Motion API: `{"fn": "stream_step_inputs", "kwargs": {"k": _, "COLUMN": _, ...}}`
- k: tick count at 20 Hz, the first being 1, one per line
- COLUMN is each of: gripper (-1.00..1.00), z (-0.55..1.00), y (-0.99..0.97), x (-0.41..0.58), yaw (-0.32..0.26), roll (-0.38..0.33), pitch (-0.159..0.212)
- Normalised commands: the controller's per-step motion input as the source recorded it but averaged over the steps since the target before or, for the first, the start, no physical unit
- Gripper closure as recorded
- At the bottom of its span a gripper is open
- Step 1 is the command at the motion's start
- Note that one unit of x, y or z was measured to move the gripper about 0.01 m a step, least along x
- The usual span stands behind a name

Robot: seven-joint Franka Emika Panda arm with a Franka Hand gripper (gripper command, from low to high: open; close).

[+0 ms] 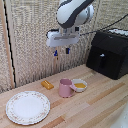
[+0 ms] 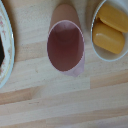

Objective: Bring your hand's grasp to the bread. Hold the bread tenderly using the grip of your hand. Carefully pick up the bread and hover it over the white plate. Politely place it atop the plate.

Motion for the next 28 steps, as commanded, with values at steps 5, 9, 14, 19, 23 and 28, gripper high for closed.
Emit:
{"fn": "stream_step_inputs", "kwargs": {"k": 5, "gripper": -1.0, "z": -0.18, "y": 0.2, "x": 0.475, "yaw": 0.133, "roll": -0.032, "pitch": 0.093}}
{"fn": "stream_step_inputs", "kwargs": {"k": 9, "gripper": -1.0, "z": -0.25, "y": 0.2, "x": 0.399, "yaw": 0.183, "roll": -0.07, "pitch": 0.129}}
{"fn": "stream_step_inputs", "kwargs": {"k": 14, "gripper": -1.0, "z": -0.25, "y": 0.19, "x": 0.377, "yaw": 0.151, "roll": -0.051, "pitch": 0.148}}
{"fn": "stream_step_inputs", "kwargs": {"k": 19, "gripper": -1.0, "z": -0.32, "y": 0.16, "x": 0.514, "yaw": 0.051, "roll": -0.052, "pitch": 0.094}}
{"fn": "stream_step_inputs", "kwargs": {"k": 23, "gripper": -1.0, "z": -0.29, "y": 0.12, "x": 0.538, "yaw": 0.013, "roll": -0.031, "pitch": 0.038}}
{"fn": "stream_step_inputs", "kwargs": {"k": 28, "gripper": -1.0, "z": -0.27, "y": 0.09, "x": 0.524, "yaw": 0.018, "roll": -0.042, "pitch": 0.014}}
